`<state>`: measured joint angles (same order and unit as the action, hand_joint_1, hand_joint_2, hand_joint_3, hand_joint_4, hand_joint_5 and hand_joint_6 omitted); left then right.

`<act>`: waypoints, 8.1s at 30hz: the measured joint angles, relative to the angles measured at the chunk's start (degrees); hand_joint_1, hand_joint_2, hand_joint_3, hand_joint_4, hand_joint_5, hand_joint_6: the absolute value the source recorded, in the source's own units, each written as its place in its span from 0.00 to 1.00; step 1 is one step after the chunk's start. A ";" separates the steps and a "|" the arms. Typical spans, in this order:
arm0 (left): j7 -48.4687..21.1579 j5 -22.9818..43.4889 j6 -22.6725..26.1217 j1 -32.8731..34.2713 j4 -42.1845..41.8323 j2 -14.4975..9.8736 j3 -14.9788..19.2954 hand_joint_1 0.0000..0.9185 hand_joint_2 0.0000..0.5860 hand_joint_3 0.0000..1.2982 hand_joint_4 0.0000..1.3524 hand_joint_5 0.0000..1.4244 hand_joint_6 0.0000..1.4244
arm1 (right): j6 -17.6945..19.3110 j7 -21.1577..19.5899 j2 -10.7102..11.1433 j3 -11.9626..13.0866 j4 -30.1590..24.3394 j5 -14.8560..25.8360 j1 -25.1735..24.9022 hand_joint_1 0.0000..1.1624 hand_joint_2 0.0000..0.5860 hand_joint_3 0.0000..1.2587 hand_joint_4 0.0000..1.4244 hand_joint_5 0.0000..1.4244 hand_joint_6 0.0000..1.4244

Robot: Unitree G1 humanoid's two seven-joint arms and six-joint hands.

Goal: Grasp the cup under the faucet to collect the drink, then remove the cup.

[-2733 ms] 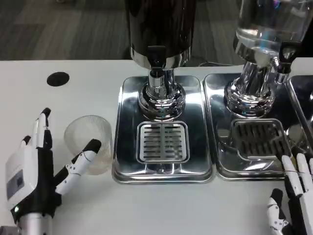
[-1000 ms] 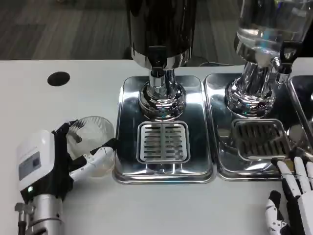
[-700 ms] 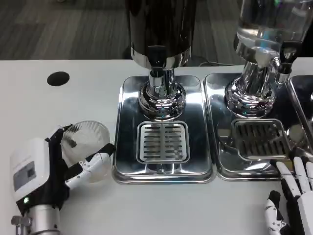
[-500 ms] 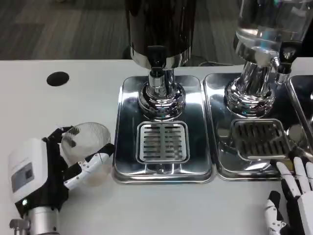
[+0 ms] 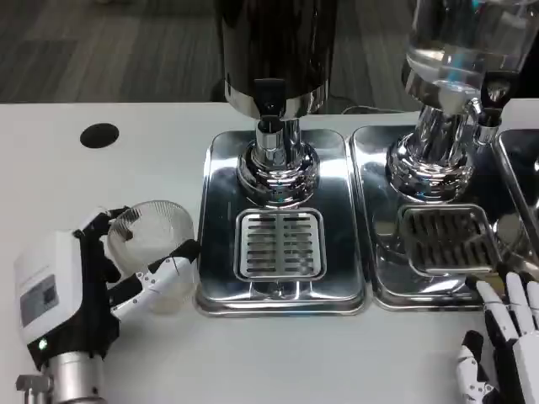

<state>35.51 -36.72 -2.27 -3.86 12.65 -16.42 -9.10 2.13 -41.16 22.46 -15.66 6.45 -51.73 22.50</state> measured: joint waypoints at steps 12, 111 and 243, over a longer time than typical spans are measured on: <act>0.21 -2.27 0.13 2.54 -0.85 1.46 -0.91 0.47 0.13 0.46 0.39 0.65 0.89 | 0.28 -0.02 0.00 0.23 0.04 0.34 0.00 0.01 0.93 0.12 0.00 0.00 0.01; -5.87 -8.35 7.44 6.63 -16.82 2.59 -7.57 0.00 0.07 0.17 0.10 0.34 0.43 | 1.39 0.89 -0.48 0.08 1.95 1.64 -3.19 0.00 0.90 0.13 0.00 0.00 0.02; -6.13 -28.68 9.85 9.25 -17.67 1.74 -13.36 0.00 0.14 0.40 0.40 0.48 0.58 | 1.27 1.56 -1.38 0.50 -0.51 -0.25 -1.06 0.01 0.93 0.13 0.00 0.00 0.02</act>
<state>29.38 -65.40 7.58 5.39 -5.02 -14.68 -22.47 3.40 -39.61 21.09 -15.16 5.94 -51.98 21.44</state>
